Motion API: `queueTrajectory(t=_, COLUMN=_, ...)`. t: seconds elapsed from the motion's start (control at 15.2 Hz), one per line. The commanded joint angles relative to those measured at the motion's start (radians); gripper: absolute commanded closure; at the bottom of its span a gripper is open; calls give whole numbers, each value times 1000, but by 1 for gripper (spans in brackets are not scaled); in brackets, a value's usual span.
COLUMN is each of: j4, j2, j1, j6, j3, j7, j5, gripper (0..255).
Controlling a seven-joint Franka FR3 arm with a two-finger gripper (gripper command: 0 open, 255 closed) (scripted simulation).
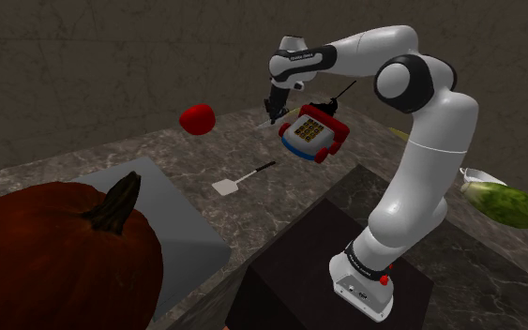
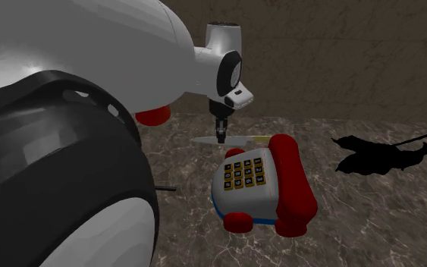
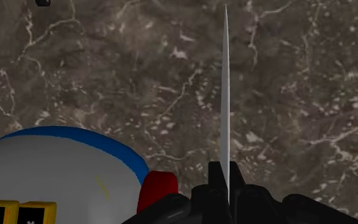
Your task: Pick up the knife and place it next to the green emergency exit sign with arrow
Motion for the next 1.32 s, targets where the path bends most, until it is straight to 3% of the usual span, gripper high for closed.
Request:
queueTrajectory(t=0.0, j4=15, j2=-8, j1=1, j6=-24, j3=0, j7=1, j5=0, gripper=255)
queueTrajectory(t=0.92, j4=141, j2=-51, j1=1, j6=-193, j3=0, j7=-3, j5=1, gripper=255)
queueTrajectory(t=1.25, j4=-80, j2=-213, j1=44, j6=-135, j3=28, j7=70, j5=-2, gripper=255)
